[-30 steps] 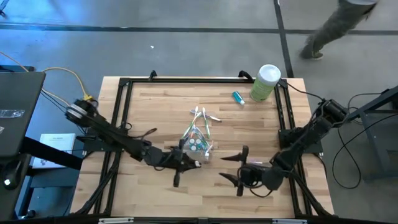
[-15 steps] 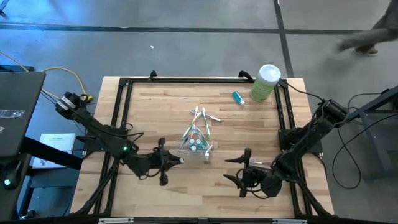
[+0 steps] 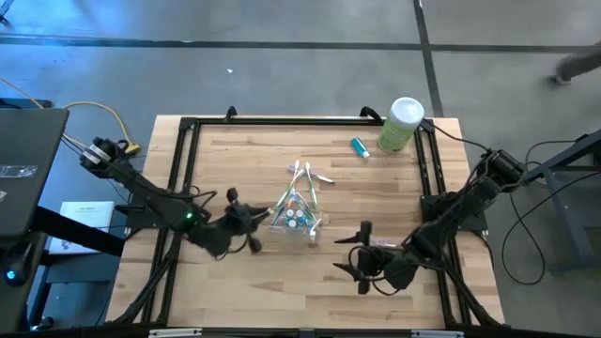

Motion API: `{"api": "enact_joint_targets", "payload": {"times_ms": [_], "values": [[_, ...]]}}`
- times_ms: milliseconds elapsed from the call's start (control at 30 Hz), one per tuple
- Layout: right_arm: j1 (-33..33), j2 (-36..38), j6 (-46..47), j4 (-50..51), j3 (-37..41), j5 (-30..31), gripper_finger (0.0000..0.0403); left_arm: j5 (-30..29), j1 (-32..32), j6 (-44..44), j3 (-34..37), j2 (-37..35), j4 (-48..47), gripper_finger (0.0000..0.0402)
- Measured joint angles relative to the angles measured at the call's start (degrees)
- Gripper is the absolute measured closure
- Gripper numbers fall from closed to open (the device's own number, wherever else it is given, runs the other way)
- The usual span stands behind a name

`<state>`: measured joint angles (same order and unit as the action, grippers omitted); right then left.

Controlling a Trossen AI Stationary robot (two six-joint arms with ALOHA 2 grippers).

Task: Pick & Place toothbrushing station
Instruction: Put the orange toothbrush into the left side of the transparent organizer

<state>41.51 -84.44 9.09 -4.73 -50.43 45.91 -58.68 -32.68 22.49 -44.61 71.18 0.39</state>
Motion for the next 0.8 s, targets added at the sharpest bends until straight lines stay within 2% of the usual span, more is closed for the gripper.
{"api": "enact_joint_targets", "payload": {"times_ms": [67, 233, 500, 800], "values": [[-0.48, 0.00, 1.28, 1.09, 0.00, -0.76, 0.0140, 1.09, 2.27, 1.65, 0.98, 0.00, -0.11, 0.0394], [-1.48, -0.02, 3.31, 2.37, 0.00, -1.53, 0.0140, 9.36, 6.24, 7.38, 3.97, 0.02, 0.53, 0.0395], [-1.50, -0.02, 3.40, 2.99, 0.00, -3.08, 0.0140, 10.65, 7.08, 7.99, 10.12, 0.02, 10.98, 0.0395], [-1.54, -0.02, 3.38, 2.95, 0.00, -3.06, 0.0140, 10.69, 7.08, 9.26, 13.16, 0.02, 13.73, 0.0396]]}}
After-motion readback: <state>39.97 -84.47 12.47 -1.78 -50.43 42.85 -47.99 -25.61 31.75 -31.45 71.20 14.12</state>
